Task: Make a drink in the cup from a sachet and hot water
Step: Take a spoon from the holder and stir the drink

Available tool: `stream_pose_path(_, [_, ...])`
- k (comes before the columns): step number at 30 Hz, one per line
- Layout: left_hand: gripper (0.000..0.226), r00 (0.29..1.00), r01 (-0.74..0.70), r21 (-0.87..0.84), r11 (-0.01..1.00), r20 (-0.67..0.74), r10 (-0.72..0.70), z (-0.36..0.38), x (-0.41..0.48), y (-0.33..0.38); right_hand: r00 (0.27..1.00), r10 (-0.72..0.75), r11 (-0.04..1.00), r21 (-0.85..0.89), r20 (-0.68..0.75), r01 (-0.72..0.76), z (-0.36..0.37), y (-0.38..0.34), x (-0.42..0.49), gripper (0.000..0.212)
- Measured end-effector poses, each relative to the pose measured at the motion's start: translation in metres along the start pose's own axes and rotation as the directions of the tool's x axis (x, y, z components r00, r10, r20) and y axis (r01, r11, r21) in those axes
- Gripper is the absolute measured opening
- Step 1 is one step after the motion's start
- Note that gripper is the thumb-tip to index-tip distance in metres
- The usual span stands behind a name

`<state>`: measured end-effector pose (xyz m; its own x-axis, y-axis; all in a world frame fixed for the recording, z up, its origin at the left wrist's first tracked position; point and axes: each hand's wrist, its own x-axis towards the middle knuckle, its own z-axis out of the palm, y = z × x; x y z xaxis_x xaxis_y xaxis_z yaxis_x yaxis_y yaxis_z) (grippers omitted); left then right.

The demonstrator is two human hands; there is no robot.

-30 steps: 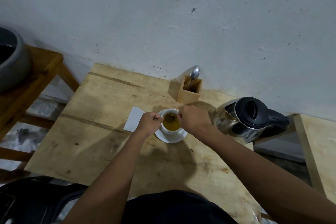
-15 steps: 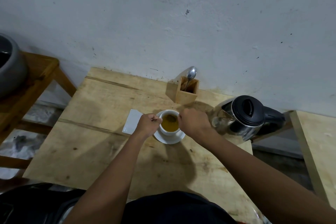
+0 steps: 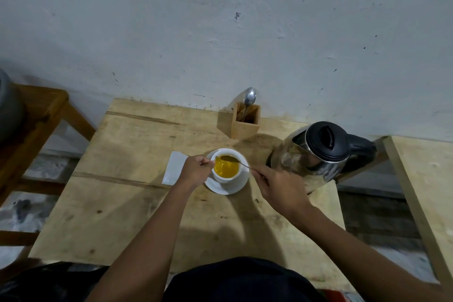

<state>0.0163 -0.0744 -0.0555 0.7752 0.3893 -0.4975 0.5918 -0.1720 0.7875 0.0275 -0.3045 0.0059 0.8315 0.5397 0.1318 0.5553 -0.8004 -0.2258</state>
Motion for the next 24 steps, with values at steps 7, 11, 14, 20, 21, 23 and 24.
stream_pose_path(7, [0.021, 1.000, -0.011, 0.001, 1.000, -0.008, 0.011, -0.001, -0.002, 0.001, 0.980, 0.131, 0.984, 0.141, -0.148, -0.110, 0.021, 0.001, -0.027, 0.048])
stream_pose_path(11, [0.025, 1.000, -0.013, -0.008, 1.000, -0.009, 0.013, -0.001, -0.004, 0.001, 0.971, 0.176, 0.979, 0.127, -0.161, -0.157, 0.028, -0.002, -0.030, 0.029])
stream_pose_path(14, [0.022, 1.000, -0.006, -0.009, 1.000, -0.014, 0.006, 0.000, -0.003, 0.000, 0.970, 0.218, 0.969, 0.145, -0.112, -0.201, 0.028, -0.003, -0.033, 0.019])
stream_pose_path(20, [0.016, 1.000, -0.015, 0.000, 1.000, -0.017, 0.015, 0.001, -0.001, 0.000, 0.955, 0.293, 0.935, 0.221, -0.040, -0.278, 0.025, -0.007, -0.037, 0.025])
stream_pose_path(21, [0.016, 1.000, -0.017, 0.001, 1.000, -0.017, 0.017, 0.001, 0.000, -0.001, 0.954, 0.298, 0.933, 0.225, -0.039, -0.282, 0.025, -0.008, -0.037, 0.025])
stream_pose_path(23, [0.017, 1.000, -0.022, 0.006, 1.000, -0.016, 0.023, 0.001, 0.000, -0.001, 0.951, 0.308, 0.929, 0.227, -0.040, -0.291, 0.025, -0.011, -0.037, 0.024])
stream_pose_path(24, [0.017, 1.000, -0.024, 0.007, 1.000, -0.016, 0.025, 0.002, 0.001, -0.001, 0.947, 0.318, 0.927, 0.224, -0.040, -0.302, 0.025, -0.011, -0.037, 0.024])
